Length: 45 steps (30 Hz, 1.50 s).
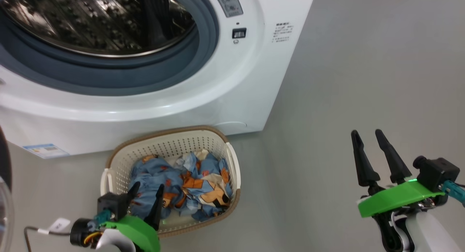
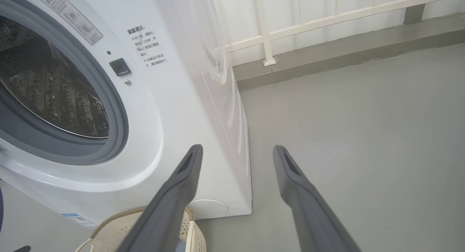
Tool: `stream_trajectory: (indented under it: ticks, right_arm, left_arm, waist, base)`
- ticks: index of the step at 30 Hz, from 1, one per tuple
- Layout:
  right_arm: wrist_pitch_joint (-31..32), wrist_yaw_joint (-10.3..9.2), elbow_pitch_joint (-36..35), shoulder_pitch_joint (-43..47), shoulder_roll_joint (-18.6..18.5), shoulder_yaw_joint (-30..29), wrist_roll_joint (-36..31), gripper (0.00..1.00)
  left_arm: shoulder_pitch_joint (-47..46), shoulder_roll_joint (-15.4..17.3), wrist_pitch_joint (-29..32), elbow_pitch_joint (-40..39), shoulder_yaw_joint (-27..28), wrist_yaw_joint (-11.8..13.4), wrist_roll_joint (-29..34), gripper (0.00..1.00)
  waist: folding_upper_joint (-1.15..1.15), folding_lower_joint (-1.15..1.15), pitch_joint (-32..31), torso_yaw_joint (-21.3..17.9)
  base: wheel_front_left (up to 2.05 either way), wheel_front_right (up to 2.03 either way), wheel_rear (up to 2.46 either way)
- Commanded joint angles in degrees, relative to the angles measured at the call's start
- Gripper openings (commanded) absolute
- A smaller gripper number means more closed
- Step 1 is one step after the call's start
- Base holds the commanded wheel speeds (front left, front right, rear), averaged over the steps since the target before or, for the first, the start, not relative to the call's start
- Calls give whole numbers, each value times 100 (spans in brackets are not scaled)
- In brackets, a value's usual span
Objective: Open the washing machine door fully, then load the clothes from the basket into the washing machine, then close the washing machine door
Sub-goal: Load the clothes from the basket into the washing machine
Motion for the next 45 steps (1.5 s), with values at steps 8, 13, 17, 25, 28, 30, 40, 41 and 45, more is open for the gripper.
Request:
stream_trajectory:
  ticks: [8, 13, 17, 25, 28, 30, 40, 41, 45]
  right_arm:
    - [-71, 26, -228, -451, 110, 189, -158, 100]
    - [-71, 26, -294, -670, 197, 235, -228, 100]
    - [-71, 26, -345, -801, 234, 267, -278, 100]
    - [-71, 26, -418, -956, 292, 262, -313, 100]
    - [-71, 26, -448, -1055, 334, 232, -311, 100]
    - [-71, 26, -467, -1105, 360, 228, -309, 100]
    - [-71, 26, -565, -1386, 513, 236, -294, 100]
    - [-71, 26, -565, -1401, 525, 236, -294, 100]
    - [-71, 26, -590, -1521, 580, 271, -282, 100]
  left_arm:
    - [-890, 200, -38, 900, -124, -12, 92, 100]
    - [-1307, 287, -38, 1475, -289, -12, 92, 100]
    - [-1587, 313, -35, 1846, -446, -12, 62, 100]
    - [-1997, 307, 76, 2241, -953, -12, -154, 100]
    - [-2152, 324, 129, 2260, -1181, -12, -272, 100]
    - [-2220, 336, 201, 2268, -1361, -12, -357, 100]
    - [-2700, 590, 577, 2125, -2163, -12, -936, 100]
    - [-2730, 610, 610, 2100, -2252, -12, -1001, 100]
    - [-2860, 753, 792, 1915, -2709, -12, -1390, 100]
  waist:
    - [0, -1, 681, -233]
    - [0, -1, 985, -340]
    - [0, -1, 1180, -408]
    - [0, -1, 1536, -510]
    - [0, -1, 1708, -555]
    - [0, -1, 1794, -589]
    - [0, -1, 2393, -746]
    - [0, -1, 2428, -758]
    - [0, -1, 2636, -854]
  base:
    - [0, 0, 0]
    - [0, 0, 0]
    - [0, 0, 0]
    - [0, 0, 0]
    - [0, 0, 0]
    - [0, 0, 0]
    - [0, 0, 0]
    - [0, 0, 0]
    - [0, 0, 0]
